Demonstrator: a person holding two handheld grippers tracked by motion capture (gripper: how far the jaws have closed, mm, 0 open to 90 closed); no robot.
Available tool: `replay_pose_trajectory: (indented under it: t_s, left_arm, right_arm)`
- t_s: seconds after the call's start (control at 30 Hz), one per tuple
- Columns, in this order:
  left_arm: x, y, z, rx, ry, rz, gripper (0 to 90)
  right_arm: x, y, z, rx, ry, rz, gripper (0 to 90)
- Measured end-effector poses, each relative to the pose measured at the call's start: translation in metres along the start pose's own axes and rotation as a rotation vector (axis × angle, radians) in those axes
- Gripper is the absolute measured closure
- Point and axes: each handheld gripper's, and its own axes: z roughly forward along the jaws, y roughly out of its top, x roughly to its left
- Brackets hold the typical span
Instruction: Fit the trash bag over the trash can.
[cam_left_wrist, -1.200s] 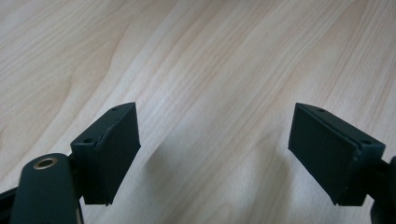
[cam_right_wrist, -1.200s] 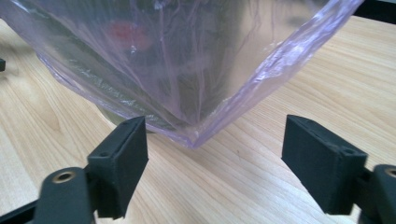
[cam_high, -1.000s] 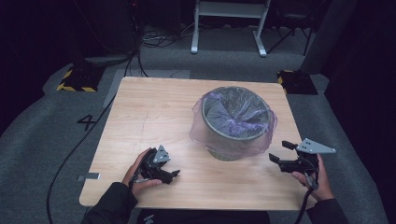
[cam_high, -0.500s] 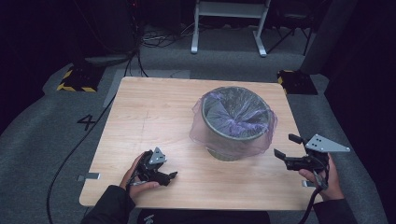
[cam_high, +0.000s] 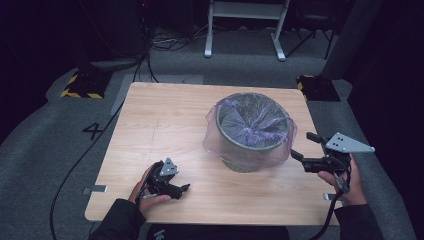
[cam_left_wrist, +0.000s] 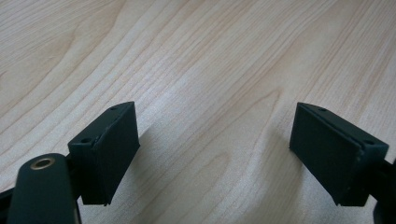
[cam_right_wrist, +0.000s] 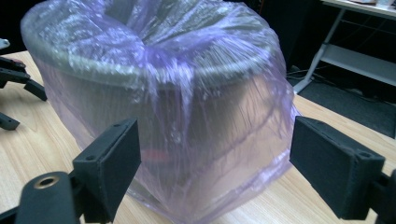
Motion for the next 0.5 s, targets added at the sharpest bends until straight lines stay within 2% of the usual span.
replay_pose_trajectory:
  t_s: [0.27,0.5]
  left_arm:
    - [0.000,0.000,0.000,0.000,0.001,0.000,15.2]
    - [0.000,0.000,0.000,0.000,0.001,0.000,15.2]
  right_arm:
    - [0.005,0.020,0.007,-0.028,0.015,-0.018,16.4]
    - [0.005,0.038,0.017,-0.025,0.016,-0.035,15.8]
